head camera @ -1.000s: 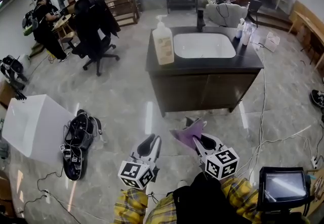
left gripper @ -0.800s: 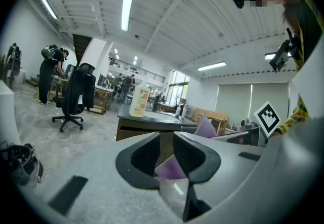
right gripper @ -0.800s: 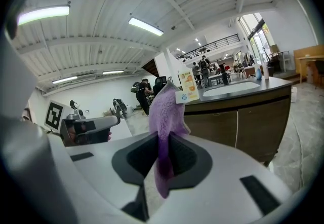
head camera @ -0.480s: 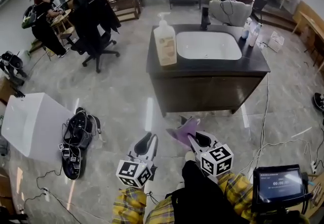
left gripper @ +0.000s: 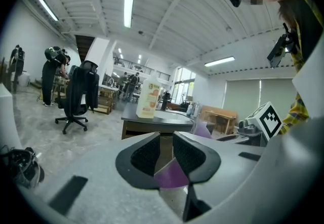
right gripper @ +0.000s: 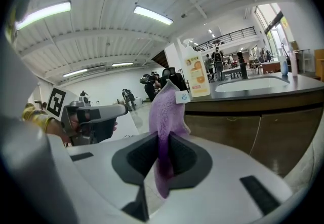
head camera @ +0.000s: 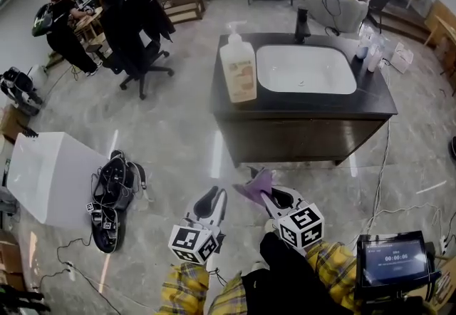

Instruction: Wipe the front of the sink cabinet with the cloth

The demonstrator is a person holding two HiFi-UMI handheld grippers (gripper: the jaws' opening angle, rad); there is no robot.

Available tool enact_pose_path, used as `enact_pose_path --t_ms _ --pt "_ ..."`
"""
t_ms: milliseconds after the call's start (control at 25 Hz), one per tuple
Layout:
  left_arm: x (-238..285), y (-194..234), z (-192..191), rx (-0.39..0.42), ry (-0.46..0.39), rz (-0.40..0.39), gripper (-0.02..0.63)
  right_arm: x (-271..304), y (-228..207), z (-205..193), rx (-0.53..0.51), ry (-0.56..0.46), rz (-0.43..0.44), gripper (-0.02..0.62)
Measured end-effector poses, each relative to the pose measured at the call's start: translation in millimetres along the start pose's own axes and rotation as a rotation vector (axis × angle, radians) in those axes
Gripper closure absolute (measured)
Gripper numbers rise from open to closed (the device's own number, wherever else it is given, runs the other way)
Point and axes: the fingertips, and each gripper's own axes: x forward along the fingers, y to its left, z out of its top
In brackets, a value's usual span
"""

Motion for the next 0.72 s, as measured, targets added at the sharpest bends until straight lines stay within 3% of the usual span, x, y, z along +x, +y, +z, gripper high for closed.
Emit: enact_pose_path --t_ms 720 --pt "124 37 -1 -0.023 0.031 0.017 0.534 80 -74 9 -0.007 0.079 0.075 0.554"
